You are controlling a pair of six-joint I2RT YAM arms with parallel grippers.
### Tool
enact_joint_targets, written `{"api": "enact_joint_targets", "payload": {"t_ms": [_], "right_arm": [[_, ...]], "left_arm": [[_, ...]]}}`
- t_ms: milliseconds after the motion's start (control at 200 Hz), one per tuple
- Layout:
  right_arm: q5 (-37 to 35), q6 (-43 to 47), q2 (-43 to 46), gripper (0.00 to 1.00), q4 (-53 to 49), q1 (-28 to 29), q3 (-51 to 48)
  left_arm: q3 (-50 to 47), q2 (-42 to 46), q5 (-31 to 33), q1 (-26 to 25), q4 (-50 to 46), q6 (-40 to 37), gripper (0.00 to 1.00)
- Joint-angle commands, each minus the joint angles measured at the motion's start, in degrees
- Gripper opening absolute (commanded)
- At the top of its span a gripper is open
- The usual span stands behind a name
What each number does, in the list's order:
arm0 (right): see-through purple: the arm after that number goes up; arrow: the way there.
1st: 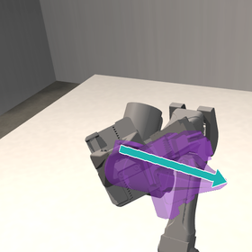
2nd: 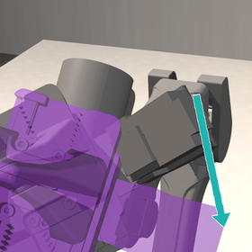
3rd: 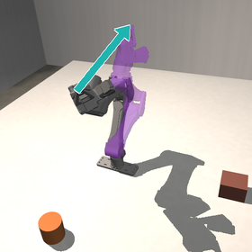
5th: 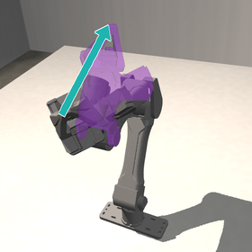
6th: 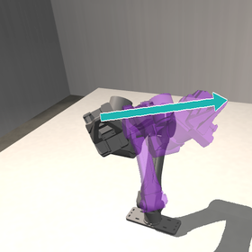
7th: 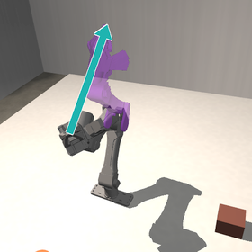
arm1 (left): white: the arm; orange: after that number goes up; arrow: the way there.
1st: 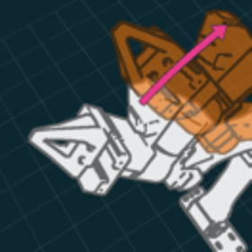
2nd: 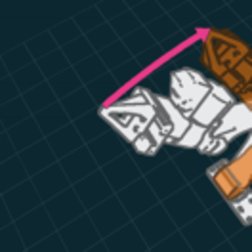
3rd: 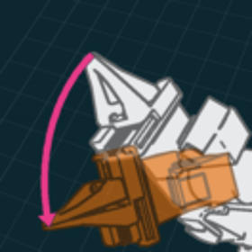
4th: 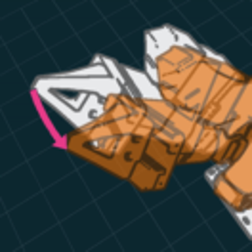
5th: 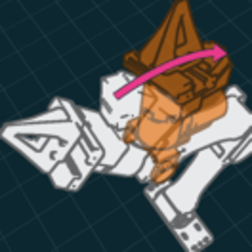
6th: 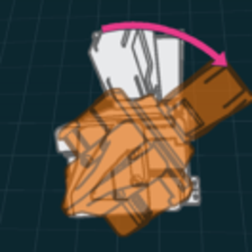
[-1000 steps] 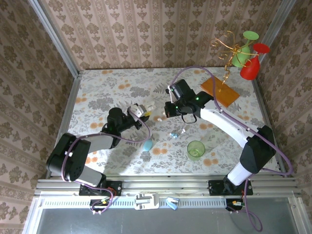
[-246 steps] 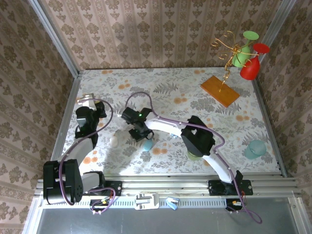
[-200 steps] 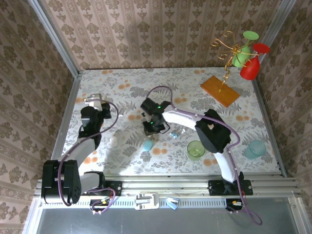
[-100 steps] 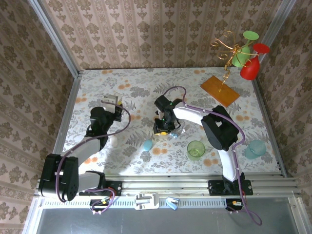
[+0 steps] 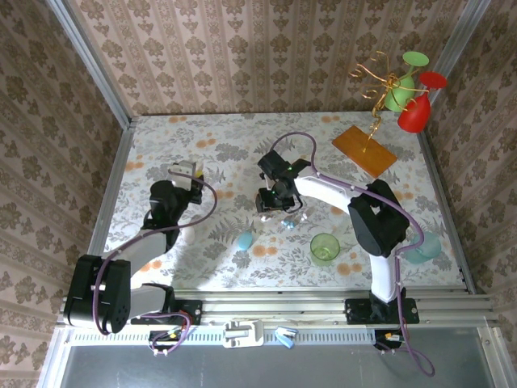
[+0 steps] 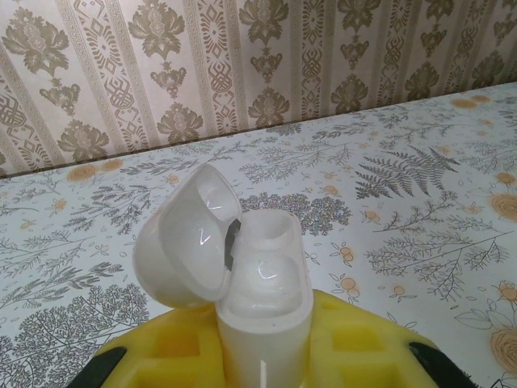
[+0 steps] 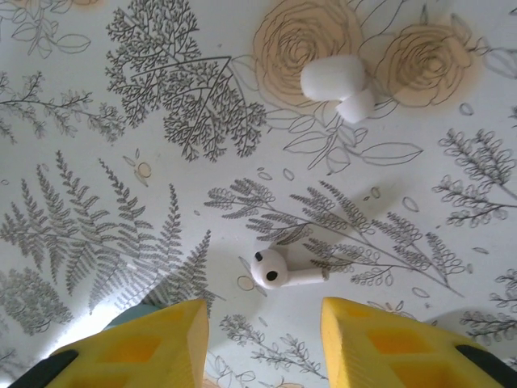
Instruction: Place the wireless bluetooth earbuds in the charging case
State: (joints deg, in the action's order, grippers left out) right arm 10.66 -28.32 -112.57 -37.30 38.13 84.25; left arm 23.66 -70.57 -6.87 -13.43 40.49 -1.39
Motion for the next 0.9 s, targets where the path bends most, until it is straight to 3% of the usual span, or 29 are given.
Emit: {"api": "enact_joint_targets", "payload": {"t_ms": [0,250,565,895], "right_arm": [[-3.32,1.92,-0.67,0.41,-2.03,1.01,1.17],[-5.83,3.48,-7.08,0.37,-7.56,3.18,8.04],[-3.34,3.68,-11.43,0.19,-9.17,3.50,10.94],[-4.40,7.39,-7.26,0.22,-7.31,4.62,8.06]], "left_arm": [[-0.54,-0.37,-1.05,-0.19,3.02,-1.12,0.00],[-1.15,0.58,-0.88,-0.16,2.86,-1.59,0.00],[-1.55,0.96,-0.60,-0.17,2.76,-1.68,0.00],[-2.00,1.22,-0.33,-0.17,2.89,-1.78,0.00]]}}
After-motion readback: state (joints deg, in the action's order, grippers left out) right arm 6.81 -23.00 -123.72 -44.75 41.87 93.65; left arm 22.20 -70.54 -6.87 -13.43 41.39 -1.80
